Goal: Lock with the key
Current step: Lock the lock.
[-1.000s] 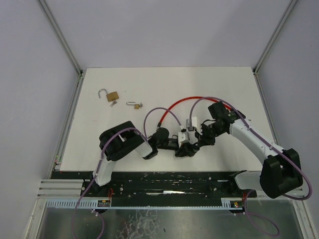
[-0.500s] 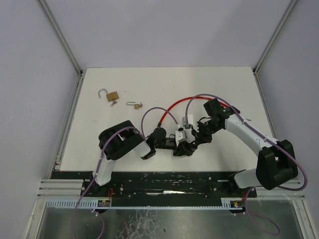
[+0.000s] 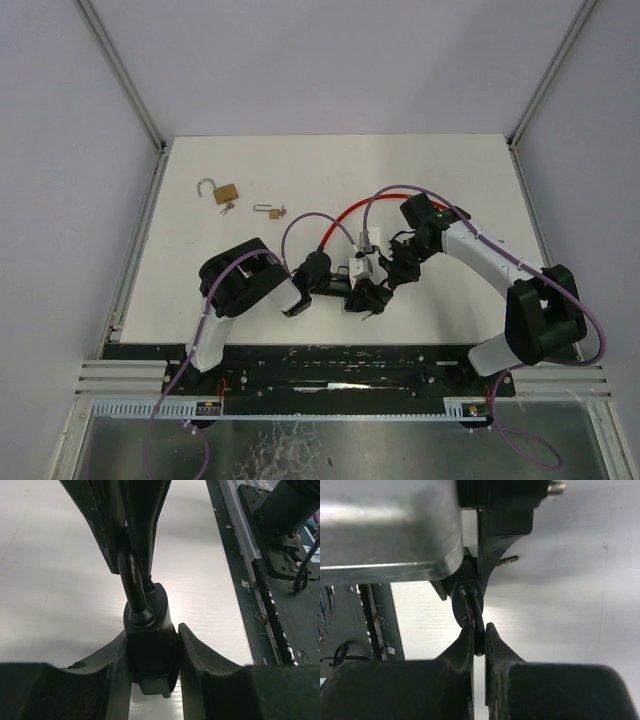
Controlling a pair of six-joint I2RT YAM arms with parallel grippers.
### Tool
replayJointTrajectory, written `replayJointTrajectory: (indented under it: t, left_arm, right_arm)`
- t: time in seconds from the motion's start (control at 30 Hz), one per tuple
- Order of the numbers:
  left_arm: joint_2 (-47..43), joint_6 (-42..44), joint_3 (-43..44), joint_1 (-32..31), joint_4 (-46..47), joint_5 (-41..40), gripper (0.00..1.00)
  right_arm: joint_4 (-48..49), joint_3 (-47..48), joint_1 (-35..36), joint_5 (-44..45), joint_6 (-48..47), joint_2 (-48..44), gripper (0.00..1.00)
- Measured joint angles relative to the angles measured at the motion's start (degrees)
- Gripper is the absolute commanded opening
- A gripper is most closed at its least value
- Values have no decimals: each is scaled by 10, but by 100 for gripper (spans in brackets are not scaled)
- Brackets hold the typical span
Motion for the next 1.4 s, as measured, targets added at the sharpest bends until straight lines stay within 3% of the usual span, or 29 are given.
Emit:
replayJointTrajectory:
  t: [0.77,1.4]
  left_arm:
    - [-3,55,-10,-3,10,-4,0]
    - [-36,193,-46,-5,8,-11,0]
  right_arm:
    - [-4,9,32,34,-16,3,0]
    - [-10,15,87,38,15,-16,0]
